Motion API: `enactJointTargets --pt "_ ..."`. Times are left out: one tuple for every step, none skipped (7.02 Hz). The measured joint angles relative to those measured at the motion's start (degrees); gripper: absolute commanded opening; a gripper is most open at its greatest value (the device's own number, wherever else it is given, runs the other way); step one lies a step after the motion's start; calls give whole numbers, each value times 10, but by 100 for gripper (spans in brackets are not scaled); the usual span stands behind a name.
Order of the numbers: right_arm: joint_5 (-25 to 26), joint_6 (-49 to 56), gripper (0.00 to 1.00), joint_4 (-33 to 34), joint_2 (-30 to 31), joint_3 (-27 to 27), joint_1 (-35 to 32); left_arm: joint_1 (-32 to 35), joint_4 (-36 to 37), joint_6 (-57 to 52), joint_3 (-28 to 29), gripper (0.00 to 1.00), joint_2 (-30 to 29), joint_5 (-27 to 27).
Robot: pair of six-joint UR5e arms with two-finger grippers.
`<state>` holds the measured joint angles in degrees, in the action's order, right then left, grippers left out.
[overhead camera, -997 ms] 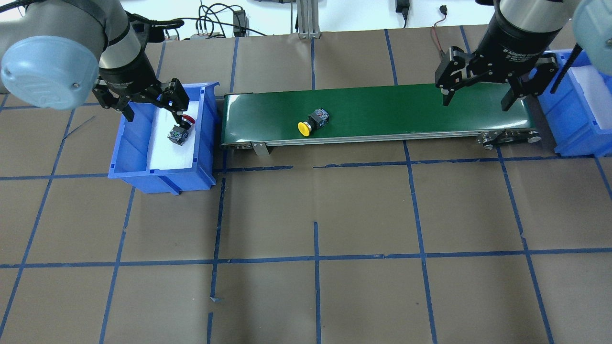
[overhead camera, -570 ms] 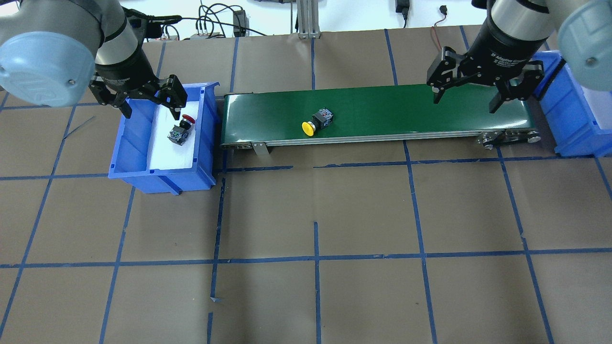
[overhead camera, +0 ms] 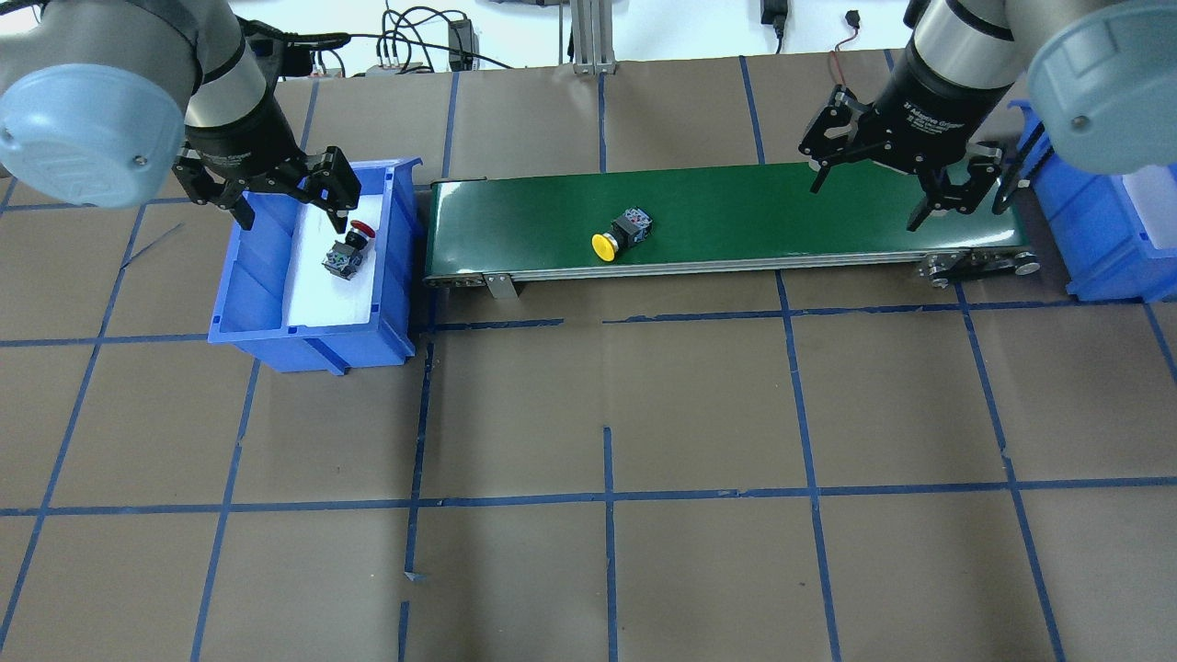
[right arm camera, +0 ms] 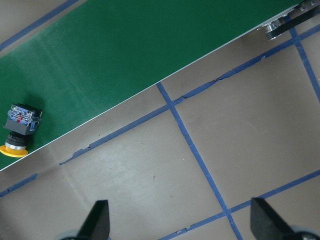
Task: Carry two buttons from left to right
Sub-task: 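Move the right gripper along the belt toward the yellow-capped button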
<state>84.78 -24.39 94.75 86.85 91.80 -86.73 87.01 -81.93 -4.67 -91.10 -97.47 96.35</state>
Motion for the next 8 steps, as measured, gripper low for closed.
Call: enactJointTargets --pt "-14 -7 98 4 -4 0 0 0 0 -1 0 100 0 0" --pt "-24 -15 99 14 -12 -1 0 0 0 -1 1 100 0 0" --pt "-29 -18 99 25 -18 -1 0 -1 0 -2 1 100 0 0" --pt "-31 -20 99 30 -21 -1 0 -1 0 -2 -1 100 0 0" --pt "-34 -22 98 30 -24 0 -1 -1 0 -2 -2 100 0 0" --pt "-39 -28 98 31 -31 -1 -1 -1 0 -2 -2 100 0 0" --pt "-42 -41 98 40 -44 -2 -3 -1 0 -2 -2 100 0 -1" --pt "-50 -59 98 60 -61 -4 -9 -1 0 -2 -1 100 0 -1"
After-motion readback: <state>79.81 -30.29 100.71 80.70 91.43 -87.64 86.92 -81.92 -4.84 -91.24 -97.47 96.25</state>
